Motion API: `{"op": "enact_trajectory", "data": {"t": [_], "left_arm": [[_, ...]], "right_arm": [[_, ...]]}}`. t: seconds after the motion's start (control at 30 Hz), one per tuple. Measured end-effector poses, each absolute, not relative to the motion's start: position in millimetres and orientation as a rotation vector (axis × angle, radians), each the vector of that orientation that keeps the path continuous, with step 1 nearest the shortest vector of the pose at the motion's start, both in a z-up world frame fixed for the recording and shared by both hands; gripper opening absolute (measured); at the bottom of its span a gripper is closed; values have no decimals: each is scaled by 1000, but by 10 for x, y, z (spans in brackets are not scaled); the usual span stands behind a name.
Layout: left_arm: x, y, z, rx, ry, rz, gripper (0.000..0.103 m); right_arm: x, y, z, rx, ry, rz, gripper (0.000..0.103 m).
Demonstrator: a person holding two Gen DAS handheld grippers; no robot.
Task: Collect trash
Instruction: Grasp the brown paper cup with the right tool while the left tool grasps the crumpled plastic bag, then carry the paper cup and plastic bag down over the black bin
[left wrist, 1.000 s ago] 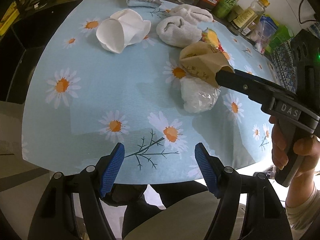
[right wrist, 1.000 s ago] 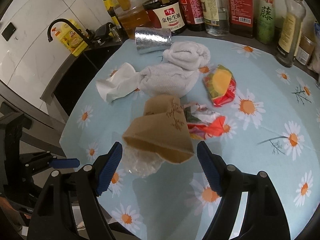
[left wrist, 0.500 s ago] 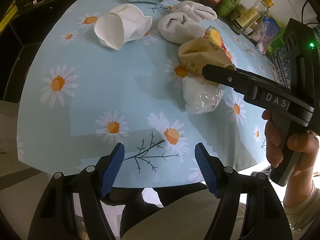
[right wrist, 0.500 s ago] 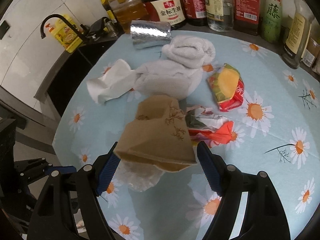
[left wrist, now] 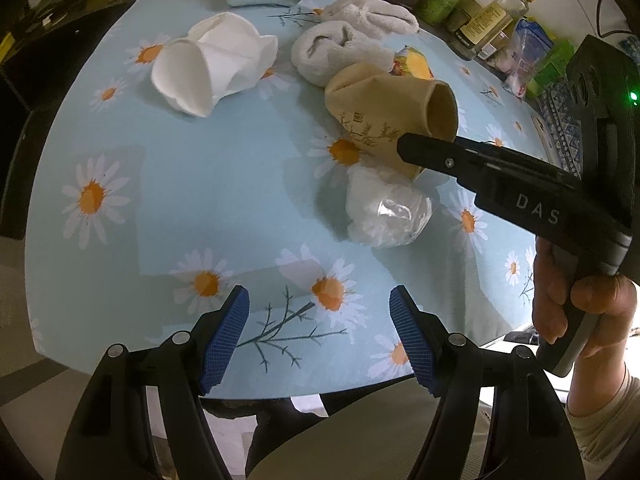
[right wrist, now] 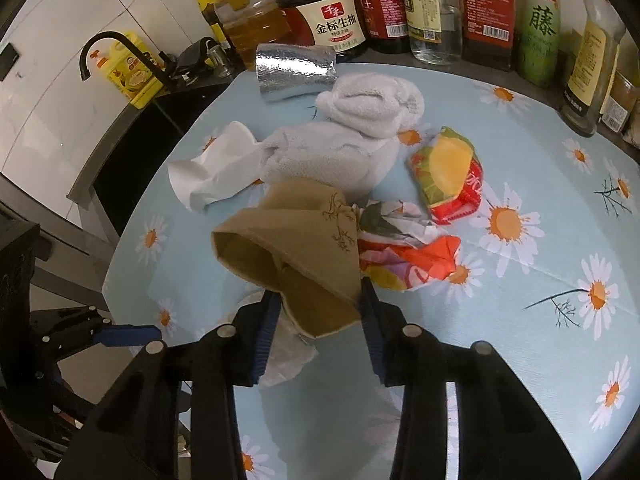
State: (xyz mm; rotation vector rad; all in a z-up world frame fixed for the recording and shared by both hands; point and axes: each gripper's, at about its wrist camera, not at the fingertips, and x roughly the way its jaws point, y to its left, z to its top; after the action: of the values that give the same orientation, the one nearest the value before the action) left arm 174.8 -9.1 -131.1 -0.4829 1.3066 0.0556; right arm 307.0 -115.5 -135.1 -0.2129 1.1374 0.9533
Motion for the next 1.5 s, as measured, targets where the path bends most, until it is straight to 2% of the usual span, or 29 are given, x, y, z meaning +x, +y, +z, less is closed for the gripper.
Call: {"op": "enact_trajectory", "data": {"t": [0.67,1.07,1.13,1.2,1.5], "left_arm": [[2251,-317,-1334,-388,1311,-39,71],[2528,-488,-1458,-311,1342,-32,70],[2539,-502,-1461,-296,1341,-28,66],[2542,-512,-1451,-283,1339,-25,56],[2445,-463,-1388,-292,1317,-14,53]], "right_arm": [[3174,-1819,-905,-69,1053,908,34],[3265,-2224,-899,-6,1045,825,34],[3268,-2267,-913,1,1047,818,34],[3267,-2295,-925,5,1048,814,34],[3196,-2330,-927,14,1046,818,34]]}}
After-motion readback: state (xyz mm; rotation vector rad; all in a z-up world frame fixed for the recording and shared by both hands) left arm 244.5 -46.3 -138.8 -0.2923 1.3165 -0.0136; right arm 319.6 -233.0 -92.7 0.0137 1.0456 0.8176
